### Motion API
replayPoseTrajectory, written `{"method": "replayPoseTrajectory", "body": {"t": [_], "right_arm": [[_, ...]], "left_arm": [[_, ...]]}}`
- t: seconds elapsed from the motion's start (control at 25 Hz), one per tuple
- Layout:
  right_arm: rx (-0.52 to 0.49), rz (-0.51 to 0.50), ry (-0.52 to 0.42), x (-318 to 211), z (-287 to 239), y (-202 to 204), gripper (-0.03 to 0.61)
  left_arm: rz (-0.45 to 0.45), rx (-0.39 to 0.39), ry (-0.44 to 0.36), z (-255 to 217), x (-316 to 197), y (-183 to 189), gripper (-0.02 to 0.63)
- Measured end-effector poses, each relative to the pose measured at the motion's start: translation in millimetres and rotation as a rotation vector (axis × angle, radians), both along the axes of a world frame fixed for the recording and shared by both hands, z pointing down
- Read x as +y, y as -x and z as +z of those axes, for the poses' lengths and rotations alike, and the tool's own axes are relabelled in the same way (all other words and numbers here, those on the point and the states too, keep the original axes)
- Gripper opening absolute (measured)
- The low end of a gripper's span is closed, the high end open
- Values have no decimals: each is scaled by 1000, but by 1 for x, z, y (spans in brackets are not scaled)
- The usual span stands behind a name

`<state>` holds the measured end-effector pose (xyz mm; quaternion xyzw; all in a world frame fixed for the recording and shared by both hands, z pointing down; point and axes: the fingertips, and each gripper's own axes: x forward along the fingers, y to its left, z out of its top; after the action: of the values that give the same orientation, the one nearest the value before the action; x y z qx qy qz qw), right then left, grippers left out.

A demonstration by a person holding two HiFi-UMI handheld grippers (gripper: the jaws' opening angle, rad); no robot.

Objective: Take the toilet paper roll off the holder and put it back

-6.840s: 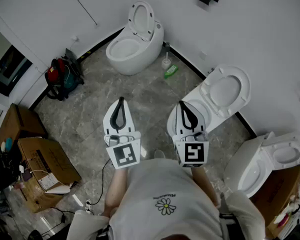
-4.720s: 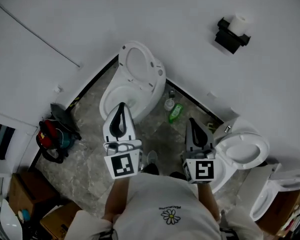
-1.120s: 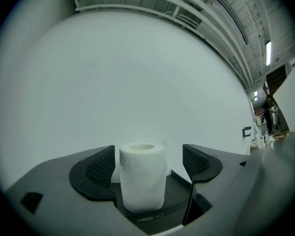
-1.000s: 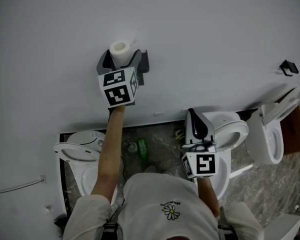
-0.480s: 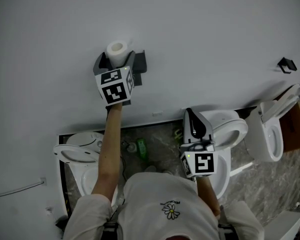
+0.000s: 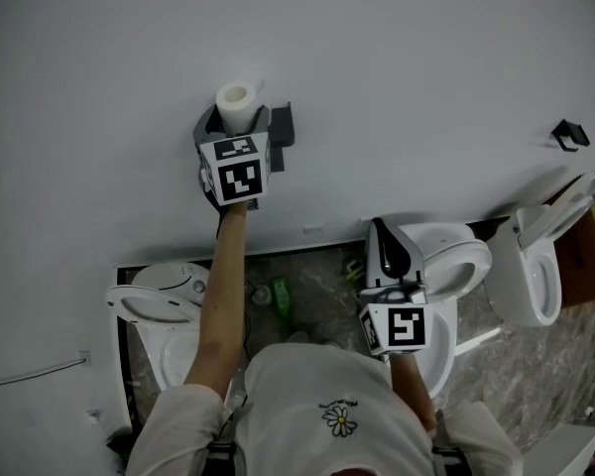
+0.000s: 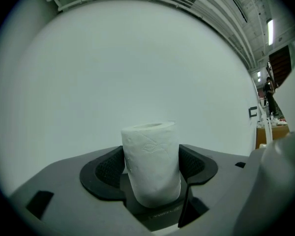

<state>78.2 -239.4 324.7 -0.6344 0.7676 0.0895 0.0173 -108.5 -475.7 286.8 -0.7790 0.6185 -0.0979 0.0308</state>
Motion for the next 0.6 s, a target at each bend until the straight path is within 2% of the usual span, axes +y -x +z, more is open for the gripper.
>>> {"method": "replayPoseTrajectory", "body": {"t": [0.36,0.6], "right_arm": [[-4,-10,-10,7,-4,2,11],[0,-24,-40,10,-16,6,11]], "left_arm": [[-1,2,-33,-8,6,1,327],[25,28,-117,-53,26,2,324]]}}
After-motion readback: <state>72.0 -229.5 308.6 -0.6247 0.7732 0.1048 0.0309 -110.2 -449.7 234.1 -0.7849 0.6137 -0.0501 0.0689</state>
